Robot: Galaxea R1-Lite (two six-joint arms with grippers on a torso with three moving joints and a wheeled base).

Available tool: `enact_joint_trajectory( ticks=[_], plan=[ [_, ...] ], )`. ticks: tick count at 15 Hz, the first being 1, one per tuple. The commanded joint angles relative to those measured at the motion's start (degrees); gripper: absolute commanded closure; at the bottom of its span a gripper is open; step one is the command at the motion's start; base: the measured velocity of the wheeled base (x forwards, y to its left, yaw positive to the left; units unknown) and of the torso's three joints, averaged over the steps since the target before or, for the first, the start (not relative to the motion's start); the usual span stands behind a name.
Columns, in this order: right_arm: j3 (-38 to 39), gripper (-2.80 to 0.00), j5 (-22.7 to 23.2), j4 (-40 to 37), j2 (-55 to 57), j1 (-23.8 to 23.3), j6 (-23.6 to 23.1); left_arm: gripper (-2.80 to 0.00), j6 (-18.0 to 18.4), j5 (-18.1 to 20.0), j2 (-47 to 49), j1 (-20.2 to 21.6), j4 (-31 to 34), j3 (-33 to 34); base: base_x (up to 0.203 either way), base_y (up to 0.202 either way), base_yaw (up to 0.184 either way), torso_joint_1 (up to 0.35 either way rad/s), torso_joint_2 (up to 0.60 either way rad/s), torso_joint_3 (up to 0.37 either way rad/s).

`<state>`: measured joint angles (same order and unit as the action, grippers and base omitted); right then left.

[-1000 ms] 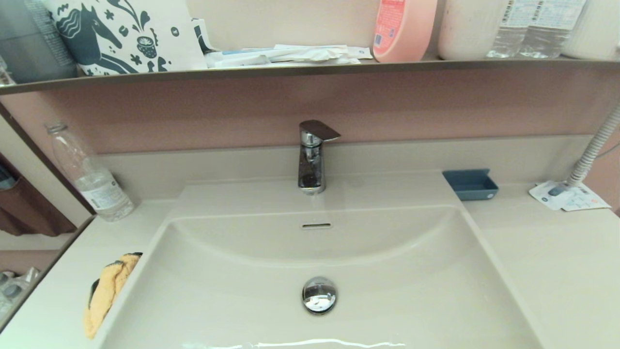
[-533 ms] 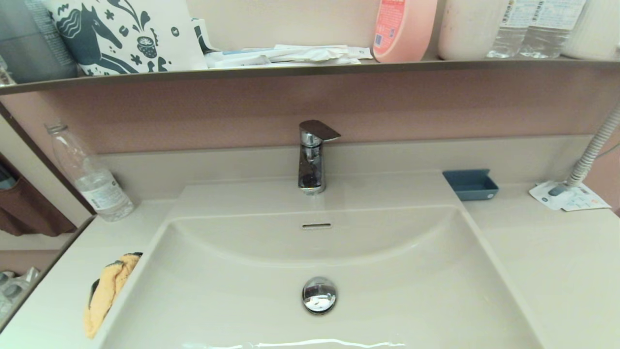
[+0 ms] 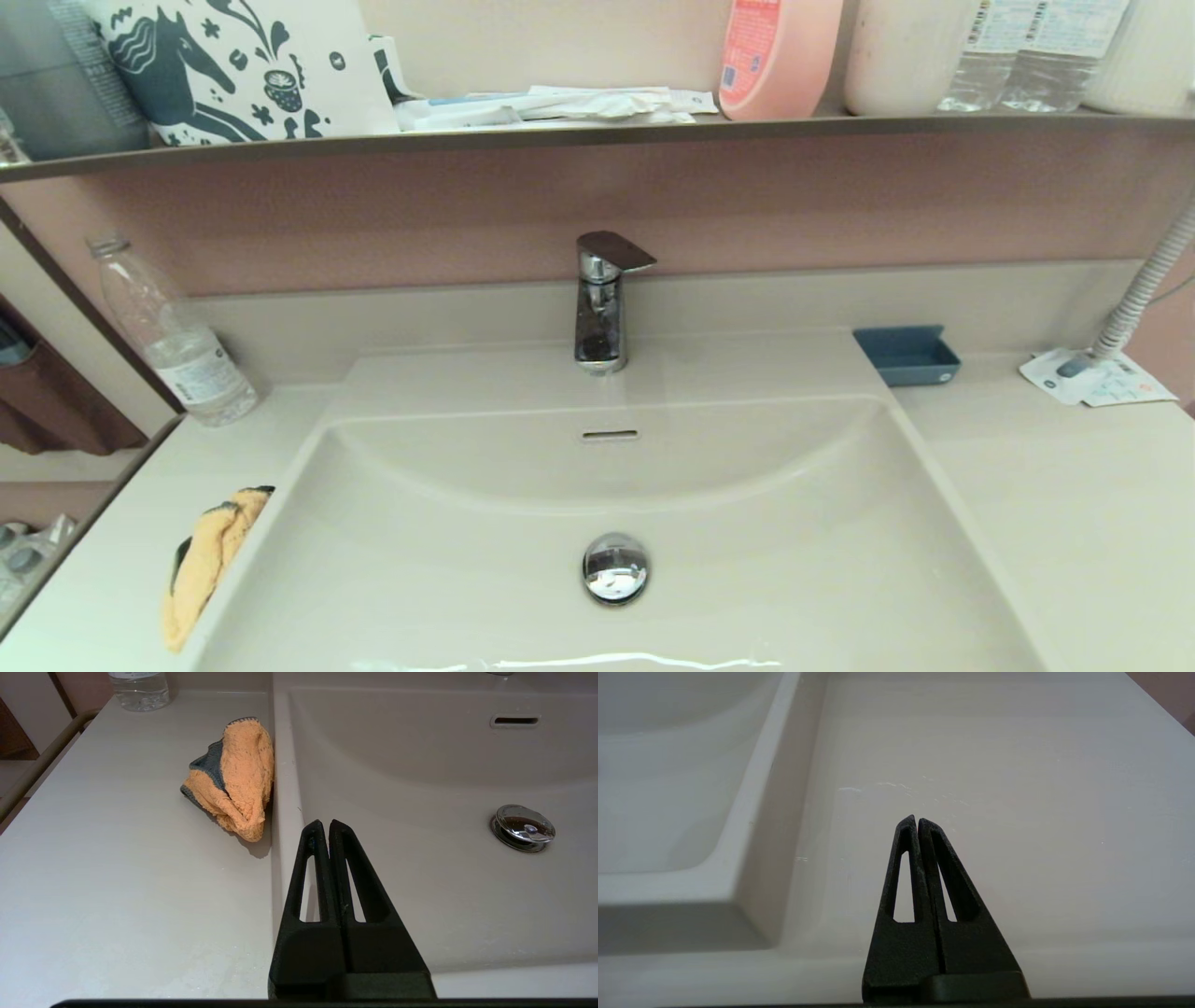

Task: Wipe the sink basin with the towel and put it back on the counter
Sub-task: Pick up the cloth

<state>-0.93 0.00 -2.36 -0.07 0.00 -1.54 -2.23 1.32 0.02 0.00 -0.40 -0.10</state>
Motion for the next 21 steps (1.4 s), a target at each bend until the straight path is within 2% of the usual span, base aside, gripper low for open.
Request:
enact_joint_trajectory(
  ticks=[1, 4, 10, 14, 16, 21],
  plan=[
    [0.0, 0.0, 0.1, -0.1, 0.1, 0.0, 0.2, 0.0, -0.1, 0.0, 0.1, 0.0, 0.0, 0.0, 0.0, 0.0, 0.0, 0.0, 0.0, 0.0],
    [0.0, 0.0, -0.3, 0.0, 0.1, 0.0, 2.6, 0.0, 0.2, 0.1, 0.1, 0.0, 0.0, 0.0, 0.0, 0.0, 0.0, 0.0, 0.0, 0.0],
    [0.0, 0.0, -0.4, 0.0, 0.1, 0.0, 2.6, 0.0, 0.2, 0.0, 0.1, 0.0, 0.0, 0.0, 0.0, 0.0, 0.0, 0.0, 0.0, 0.0],
    [0.0, 0.0, -0.4, 0.0, 0.1, 0.0, 2.6, 0.0, 3.2, -1.1, 0.1, 0.0, 0.0, -0.2, 0.0, 0.0, 0.0, 0.0, 0.0, 0.0],
    [0.0, 0.0, -0.4, 0.1, 0.1, 0.0, 2.6, 0.0, 3.4, -0.9, 0.6, 0.0, 0.3, -3.7, 0.0, 0.0, 0.0, 0.0, 0.0, 0.0],
    [0.0, 0.0, -0.4, 0.1, 0.1, 0.0, 2.7, 0.0, 3.5, -2.3, 12.7, 0.0, 0.6, -11.6, 0.0, 0.0, 0.0, 0.0, 0.0, 0.0]
  ],
)
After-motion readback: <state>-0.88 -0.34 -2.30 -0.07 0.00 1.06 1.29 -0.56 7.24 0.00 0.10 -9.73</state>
